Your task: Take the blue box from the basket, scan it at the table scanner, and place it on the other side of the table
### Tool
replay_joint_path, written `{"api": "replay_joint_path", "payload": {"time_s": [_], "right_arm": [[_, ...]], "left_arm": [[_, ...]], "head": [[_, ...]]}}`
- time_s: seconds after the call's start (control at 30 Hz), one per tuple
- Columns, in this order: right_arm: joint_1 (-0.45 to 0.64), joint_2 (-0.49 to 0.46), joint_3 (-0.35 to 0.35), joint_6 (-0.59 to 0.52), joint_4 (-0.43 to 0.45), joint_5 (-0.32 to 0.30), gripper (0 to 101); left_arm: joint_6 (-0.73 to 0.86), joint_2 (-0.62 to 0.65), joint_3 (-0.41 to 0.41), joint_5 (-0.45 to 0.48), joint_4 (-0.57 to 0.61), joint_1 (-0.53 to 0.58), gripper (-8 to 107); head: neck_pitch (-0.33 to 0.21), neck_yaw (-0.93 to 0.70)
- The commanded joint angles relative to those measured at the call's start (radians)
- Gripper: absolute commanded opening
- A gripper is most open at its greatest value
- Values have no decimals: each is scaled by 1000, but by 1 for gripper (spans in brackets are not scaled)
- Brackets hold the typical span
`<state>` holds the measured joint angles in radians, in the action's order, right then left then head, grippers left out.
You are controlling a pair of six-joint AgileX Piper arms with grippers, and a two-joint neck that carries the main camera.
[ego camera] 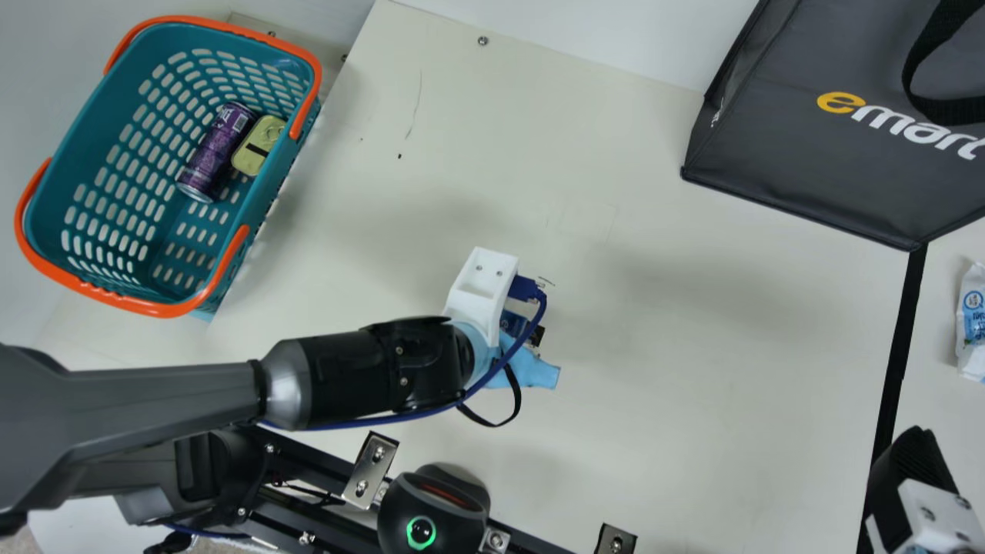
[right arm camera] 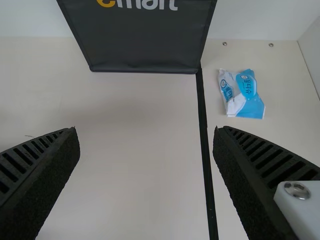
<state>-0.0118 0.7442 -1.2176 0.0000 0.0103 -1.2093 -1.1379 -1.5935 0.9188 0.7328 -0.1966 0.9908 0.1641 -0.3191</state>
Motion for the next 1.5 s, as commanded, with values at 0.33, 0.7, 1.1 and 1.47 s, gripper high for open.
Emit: {"api": "replay_joint_path", "payload": {"time_s": [0.33,0.7,1.1,1.47], "right_arm": [[0,0,0,0,0,0,95],[0,0,0,0,0,0,95],[0,0,0,0,0,0,95],[0,0,0,0,0,0,95]], "left_arm": [[-34,-26,11,-7,-8,26,-8],[-24,-84,91,7,-3,28,-8],[-31,-241,325,67,-13,34,-8],[-56,-383,505,130,-16,37,-5]], "head": [[-26,-2],[-26,-2],[-26,-2],[-26,-2]]}}
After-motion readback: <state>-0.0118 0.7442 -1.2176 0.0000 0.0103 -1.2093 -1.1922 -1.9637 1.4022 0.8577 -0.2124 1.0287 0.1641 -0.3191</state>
